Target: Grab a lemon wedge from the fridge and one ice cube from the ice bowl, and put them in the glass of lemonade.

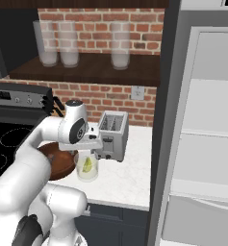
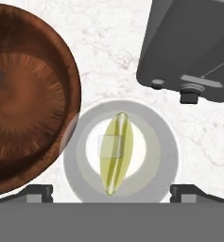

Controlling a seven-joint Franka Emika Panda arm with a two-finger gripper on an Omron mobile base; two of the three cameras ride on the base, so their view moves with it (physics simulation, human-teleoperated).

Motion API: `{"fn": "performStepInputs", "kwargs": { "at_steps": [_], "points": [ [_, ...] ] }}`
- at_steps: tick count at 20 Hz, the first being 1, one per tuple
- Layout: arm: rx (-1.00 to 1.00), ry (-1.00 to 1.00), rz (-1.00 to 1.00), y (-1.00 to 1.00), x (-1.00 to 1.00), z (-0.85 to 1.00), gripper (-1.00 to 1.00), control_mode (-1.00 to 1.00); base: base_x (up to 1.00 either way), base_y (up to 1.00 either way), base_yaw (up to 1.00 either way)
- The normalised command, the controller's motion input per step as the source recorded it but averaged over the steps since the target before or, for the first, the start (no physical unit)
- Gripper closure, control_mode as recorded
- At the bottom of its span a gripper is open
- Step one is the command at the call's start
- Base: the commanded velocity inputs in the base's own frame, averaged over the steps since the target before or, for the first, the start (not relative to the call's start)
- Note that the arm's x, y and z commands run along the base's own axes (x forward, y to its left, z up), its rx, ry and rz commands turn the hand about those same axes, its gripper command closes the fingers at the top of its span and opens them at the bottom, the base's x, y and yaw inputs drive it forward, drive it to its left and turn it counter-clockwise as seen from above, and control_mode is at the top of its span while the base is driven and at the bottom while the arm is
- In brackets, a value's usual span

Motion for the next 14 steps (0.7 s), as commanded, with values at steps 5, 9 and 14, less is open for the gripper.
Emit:
{"fn": "performStepInputs", "kwargs": {
  "at_steps": [5, 9, 14],
  "points": [
    [0.02, -0.03, 0.0, 0.0, -0.35, 0.12, -1.0, -1.0, 0.0, 0.0, 0.0],
    [0.01, -0.03, 0.0, 0.0, -0.36, 0.17, -1.0, -1.0, 0.0, 0.0, 0.0],
    [0.06, -0.11, 0.0, 0.0, -0.54, 0.22, -1.0, -1.0, 0.0, 0.0, 0.0]
  ]
}}
